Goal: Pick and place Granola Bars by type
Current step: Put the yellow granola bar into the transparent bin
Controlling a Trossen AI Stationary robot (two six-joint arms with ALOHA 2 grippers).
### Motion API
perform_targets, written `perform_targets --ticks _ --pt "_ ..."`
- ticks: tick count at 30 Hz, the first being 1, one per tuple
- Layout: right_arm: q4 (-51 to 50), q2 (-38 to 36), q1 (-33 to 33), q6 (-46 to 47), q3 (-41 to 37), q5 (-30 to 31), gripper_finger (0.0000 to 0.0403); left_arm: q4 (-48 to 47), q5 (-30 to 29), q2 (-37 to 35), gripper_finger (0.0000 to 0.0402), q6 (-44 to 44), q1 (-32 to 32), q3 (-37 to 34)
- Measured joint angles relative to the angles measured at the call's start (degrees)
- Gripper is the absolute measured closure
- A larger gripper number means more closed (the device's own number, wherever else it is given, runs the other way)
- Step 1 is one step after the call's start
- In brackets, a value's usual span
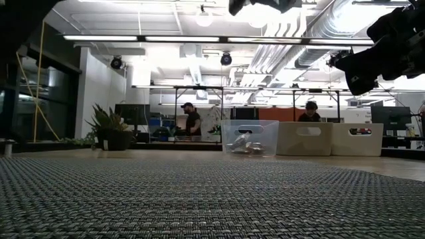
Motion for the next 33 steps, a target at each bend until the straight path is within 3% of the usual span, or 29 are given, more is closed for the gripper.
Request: perform_targets --ticks 7,17,24,33 --pt "0.0 0.0 0.0 0.0 0.0 0.0 0.0402 6.4 11.7 -0.1 0.0285 0.2 7.7 0.0" --pt "0.0 0.0 0.0 0.0 0.0 0.0 0.0402 -0.9 22.7 -0.1 0.0285 -12.0 16.6 0.0" --pt "0.0 0.0 0.0 0.0 0.0 0.0 0.0402 -12.8 25.2 -0.1 0.0285 -17.3 21.2 0.0" --pt "0.0 0.0 0.0 0.0 0.0 0.0 0.0402 -18.5 29.2 1.4 0.0285 -17.2 24.0 -0.8"
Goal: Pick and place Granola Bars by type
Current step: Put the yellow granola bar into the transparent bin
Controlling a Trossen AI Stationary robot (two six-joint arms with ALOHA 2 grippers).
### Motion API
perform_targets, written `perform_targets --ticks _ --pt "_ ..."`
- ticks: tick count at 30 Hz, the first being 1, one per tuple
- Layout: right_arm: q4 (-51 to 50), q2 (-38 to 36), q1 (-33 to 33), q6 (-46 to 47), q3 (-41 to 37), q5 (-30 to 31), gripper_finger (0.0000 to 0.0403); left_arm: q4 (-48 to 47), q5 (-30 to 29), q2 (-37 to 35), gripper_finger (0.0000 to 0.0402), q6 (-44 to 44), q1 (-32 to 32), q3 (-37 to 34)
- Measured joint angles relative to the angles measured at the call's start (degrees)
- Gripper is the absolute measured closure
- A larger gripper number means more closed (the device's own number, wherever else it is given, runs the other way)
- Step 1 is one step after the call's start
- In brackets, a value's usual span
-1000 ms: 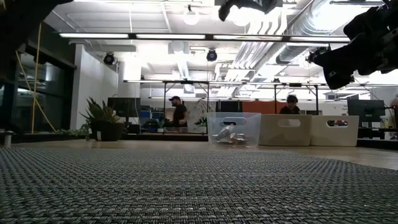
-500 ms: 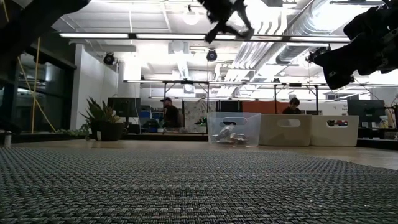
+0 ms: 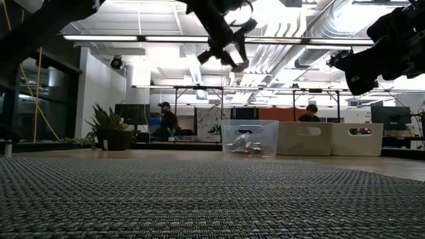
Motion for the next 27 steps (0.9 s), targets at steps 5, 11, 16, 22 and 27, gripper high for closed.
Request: perform_targets --ticks 5,11,16,22,27 --pt "0.0 0.0 0.0 0.0 0.0 0.0 0.0402 -2.7 2.0 3.2 0.0285 0.8 0.3 0.1" --pt "0.1 0.0 0.0 0.0 0.0 0.0 0.0402 -2.4 3.8 7.3 0.0285 1.4 0.3 0.1" --pt "0.0 0.0 0.0 0.0 0.0 0.0 0.0402 -2.6 6.8 11.2 0.0285 1.6 0.2 0.0" --pt "0.1 0.0 0.0 0.0 0.0 0.0 0.0402 -2.1 7.6 14.4 0.0285 1.6 -0.5 0.1" --pt "0.2 0.0 0.0 0.0 0.0 0.0 0.0402 -2.7 7.8 15.6 0.0285 1.5 -0.9 0.1"
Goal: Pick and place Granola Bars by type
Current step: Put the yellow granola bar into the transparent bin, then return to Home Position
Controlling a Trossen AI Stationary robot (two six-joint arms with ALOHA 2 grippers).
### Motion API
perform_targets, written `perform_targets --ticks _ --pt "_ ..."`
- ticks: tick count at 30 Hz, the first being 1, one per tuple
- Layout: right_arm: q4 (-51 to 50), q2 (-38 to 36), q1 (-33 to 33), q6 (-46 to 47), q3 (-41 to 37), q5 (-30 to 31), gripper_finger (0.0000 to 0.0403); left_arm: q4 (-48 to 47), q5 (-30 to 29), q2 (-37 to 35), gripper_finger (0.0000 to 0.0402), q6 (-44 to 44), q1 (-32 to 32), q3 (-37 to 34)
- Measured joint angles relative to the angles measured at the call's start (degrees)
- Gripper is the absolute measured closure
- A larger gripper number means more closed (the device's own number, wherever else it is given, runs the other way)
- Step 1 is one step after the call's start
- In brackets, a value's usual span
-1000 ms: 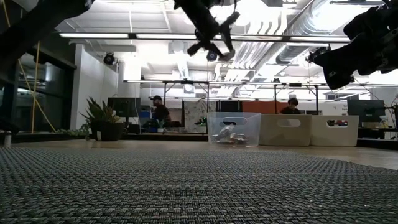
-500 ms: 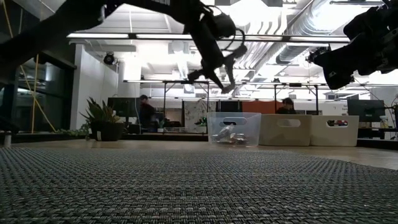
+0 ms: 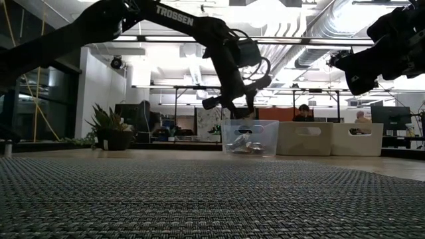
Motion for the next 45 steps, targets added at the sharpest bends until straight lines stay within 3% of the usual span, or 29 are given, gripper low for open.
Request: perform_targets --ticks 6,14,18,25,28,35,45 --pt "0.0 0.0 0.0 0.0 0.0 0.0 0.0402 0.4 -2.6 0.0 0.0285 0.1 0.0 0.0" --pt "0.0 0.0 0.0 0.0 0.0 0.0 0.0402 0.9 -0.2 0.0 0.0278 3.3 -0.1 0.0" --pt "0.0 0.0 0.0 0.0 0.0 0.0 0.0402 2.3 -0.2 0.0 0.0247 5.6 -0.1 0.0" --pt "0.0 0.0 0.0 0.0 0.0 0.0 0.0402 6.9 0.4 0.0 0.0156 6.6 0.0 0.0" --pt "0.0 0.0 0.0 0.0 0.0 0.0 0.0402 8.3 0.3 -0.5 0.0144 7.0 0.0 0.5" --pt "0.1 0.0 0.0 0.0 0.0 0.0 0.0402 11.3 -4.0 -6.5 0.0204 12.0 -1.6 0.7" --pt "0.0 0.0 0.0 0.0 0.0 0.0 0.0402 18.9 -8.4 -17.3 0.0293 26.0 -5.7 0.7"
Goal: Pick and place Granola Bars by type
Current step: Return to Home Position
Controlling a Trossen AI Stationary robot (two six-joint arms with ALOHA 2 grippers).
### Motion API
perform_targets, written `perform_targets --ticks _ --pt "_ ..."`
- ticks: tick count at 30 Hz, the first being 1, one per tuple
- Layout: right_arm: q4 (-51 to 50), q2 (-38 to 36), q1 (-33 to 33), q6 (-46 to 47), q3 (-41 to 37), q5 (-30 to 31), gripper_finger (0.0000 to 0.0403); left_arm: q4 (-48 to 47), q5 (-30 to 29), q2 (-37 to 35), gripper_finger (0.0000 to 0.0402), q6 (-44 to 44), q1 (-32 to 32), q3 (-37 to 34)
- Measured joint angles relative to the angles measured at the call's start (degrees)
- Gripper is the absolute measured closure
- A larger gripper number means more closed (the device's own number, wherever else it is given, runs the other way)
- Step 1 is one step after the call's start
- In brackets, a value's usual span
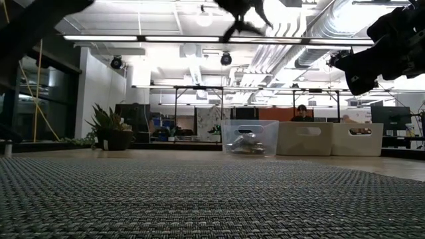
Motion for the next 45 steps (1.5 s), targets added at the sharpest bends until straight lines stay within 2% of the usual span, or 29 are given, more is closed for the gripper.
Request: perform_targets --ticks 5,8,13,20,24,28,32,35,39,45 --pt "0.0 0.0 0.0 0.0 0.0 0.0 0.0402 3.3 -4.5 -5.7 0.0354 11.3 -3.6 0.0" --pt "0.0 0.0 0.0 0.0 0.0 0.0 0.0402 2.9 -5.1 -9.3 0.0393 17.3 -4.9 0.0" --pt "0.0 0.0 0.0 0.0 0.0 0.0 0.0402 -0.1 -5.8 -15.1 0.0396 24.5 -7.0 0.0" --pt "-0.1 0.0 0.0 0.0 0.0 0.0 0.0402 -7.3 -14.3 -22.3 0.0401 33.5 -11.4 -0.1" --pt "0.0 0.0 0.0 0.0 0.0 0.0 0.0402 -9.3 -14.6 -26.7 0.0401 36.6 -13.2 -0.6" --pt "0.0 0.0 0.0 0.0 0.0 0.0 0.0402 -11.7 -14.6 -31.5 0.0401 37.8 -14.7 -4.0" --pt "0.0 0.0 0.0 0.0 0.0 0.0 0.0402 -11.2 -14.8 -38.5 0.0401 37.5 -15.5 -12.2" --pt "0.0 0.0 0.0 0.0 0.0 0.0 0.0402 -8.0 -15.0 -46.0 0.0401 35.5 -15.5 -22.3" --pt "0.0 0.0 0.0 0.0 0.0 0.0 0.0402 2.9 -13.8 -57.9 0.0401 32.5 -15.4 -40.8" --pt "0.0 0.0 0.0 0.0 0.0 0.0 0.0402 25.1 -10.8 -77.1 0.0401 27.7 -15.5 -71.3"
